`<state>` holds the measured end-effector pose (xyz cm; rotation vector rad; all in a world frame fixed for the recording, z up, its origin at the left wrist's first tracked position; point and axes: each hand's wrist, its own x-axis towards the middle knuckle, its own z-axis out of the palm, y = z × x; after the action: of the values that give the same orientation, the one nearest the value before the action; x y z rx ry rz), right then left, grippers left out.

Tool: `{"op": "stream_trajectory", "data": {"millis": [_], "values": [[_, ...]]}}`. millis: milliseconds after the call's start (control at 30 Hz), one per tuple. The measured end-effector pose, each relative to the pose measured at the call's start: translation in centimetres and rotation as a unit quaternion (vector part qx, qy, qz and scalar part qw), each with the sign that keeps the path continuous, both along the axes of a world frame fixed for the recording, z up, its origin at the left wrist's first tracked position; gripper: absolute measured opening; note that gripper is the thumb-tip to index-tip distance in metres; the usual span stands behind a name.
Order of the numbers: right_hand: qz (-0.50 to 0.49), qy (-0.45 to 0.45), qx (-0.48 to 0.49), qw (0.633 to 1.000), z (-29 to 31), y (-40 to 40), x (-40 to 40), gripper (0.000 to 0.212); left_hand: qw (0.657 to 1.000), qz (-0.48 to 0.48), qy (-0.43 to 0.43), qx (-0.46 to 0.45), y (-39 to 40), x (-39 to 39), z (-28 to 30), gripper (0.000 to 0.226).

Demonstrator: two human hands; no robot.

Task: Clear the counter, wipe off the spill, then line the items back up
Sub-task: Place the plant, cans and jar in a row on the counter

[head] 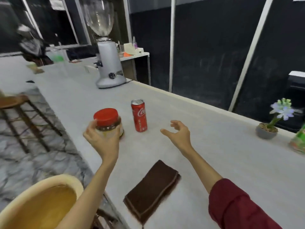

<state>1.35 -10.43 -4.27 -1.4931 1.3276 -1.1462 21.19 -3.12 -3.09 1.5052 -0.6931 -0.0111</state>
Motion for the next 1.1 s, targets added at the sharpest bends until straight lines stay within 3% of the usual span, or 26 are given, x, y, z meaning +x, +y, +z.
{"op": "stream_trajectory", "data": {"millis": [167, 333, 467, 667, 867, 1100], "values": [[0.018, 0.023, 0.034, 0.999, 0.0, -2.6, 6.7, 0.077, 0.992, -0.078, 0.029, 0.1, -1.0, 6.3, -2.7, 0.101], [0.011, 0.026, 0.047, 0.999, 0.5, -5.5, 10.3, 0.089, 0.967, -0.199, 0.08, 0.134, -3.8, 8.7, -4.5, 0.114], [0.011, 0.009, 0.032, 0.999, 0.5, -6.6, 12.4, 0.085, 0.962, -0.239, 0.066, 0.116, -5.5, 9.3, -4.7, 0.115], [-0.064, 0.0, 0.016, 0.998, 0.4, -7.0, 13.4, 0.074, 0.962, -0.248, 0.068, 0.09, -6.7, 9.8, -4.9, 0.109], [-0.135, -0.011, 0.015, 0.991, 0.6, -5.4, 8.9, 0.075, 0.951, -0.288, 0.068, 0.088, -7.3, 6.9, -3.5, 0.111], [-0.255, -0.02, 0.013, 0.967, 2.3, -1.4, -4.4, 0.071, 0.91, -0.408, 0.017, 0.07, -8.3, -4.1, 0.7, 0.103]]}}
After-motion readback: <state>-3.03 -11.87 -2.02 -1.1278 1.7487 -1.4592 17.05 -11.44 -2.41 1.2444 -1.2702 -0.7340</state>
